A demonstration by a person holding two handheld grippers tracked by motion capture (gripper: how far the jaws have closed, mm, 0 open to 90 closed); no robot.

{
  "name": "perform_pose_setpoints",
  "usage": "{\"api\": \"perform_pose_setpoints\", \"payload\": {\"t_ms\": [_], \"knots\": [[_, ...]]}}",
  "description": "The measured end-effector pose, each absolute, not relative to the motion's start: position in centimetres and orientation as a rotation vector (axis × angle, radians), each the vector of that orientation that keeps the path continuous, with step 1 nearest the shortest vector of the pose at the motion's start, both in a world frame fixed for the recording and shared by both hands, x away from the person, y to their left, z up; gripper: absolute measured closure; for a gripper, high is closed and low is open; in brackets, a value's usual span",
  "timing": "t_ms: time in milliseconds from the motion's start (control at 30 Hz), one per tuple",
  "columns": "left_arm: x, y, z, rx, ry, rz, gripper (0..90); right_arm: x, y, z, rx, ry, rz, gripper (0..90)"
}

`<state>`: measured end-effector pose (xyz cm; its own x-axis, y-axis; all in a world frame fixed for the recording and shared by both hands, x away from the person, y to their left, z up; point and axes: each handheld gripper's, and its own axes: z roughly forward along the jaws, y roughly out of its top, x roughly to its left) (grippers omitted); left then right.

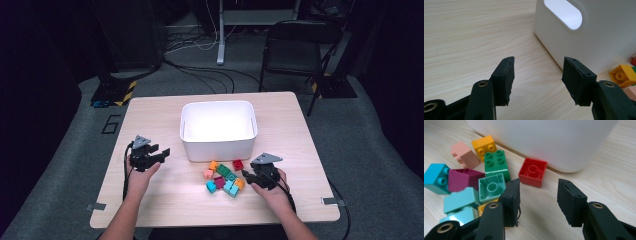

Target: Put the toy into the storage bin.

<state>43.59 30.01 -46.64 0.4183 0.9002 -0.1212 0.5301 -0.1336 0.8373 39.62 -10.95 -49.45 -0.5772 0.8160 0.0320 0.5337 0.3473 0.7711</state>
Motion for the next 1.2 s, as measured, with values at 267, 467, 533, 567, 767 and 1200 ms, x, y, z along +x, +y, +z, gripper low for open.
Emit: {"api": "perform_pose_setpoints", "payload": {"t_ms": [267,467,533,567,767,1200], "knots": [[43.1,30.6,-46.9,1.805,1.244,0.535,43.0,40.8,-9.2,-50.0,1.21,2.258,1.079,51.6],[42.6,30.9,-46.8,1.805,1.247,0.56,43.0,41.3,-8.0,-50.3,1.198,2.246,1.061,48.4],[42.5,31.1,-46.7,1.796,1.255,0.567,43.0,41.3,-7.7,-50.4,1.184,2.25,1.038,48.4],[42.4,31.1,-46.7,1.794,1.256,0.57,43.0,41.4,-7.6,-50.4,1.178,2.248,1.023,48.4],[42.5,31.3,-46.8,1.789,1.261,0.572,43.1,42.0,-7.8,-50.7,1.221,2.244,1.009,47.8],[42.5,31.7,-46.9,1.777,1.272,0.577,43.2,42.5,-7.9,-51.2,1.243,2.247,0.995,52.7]]}}
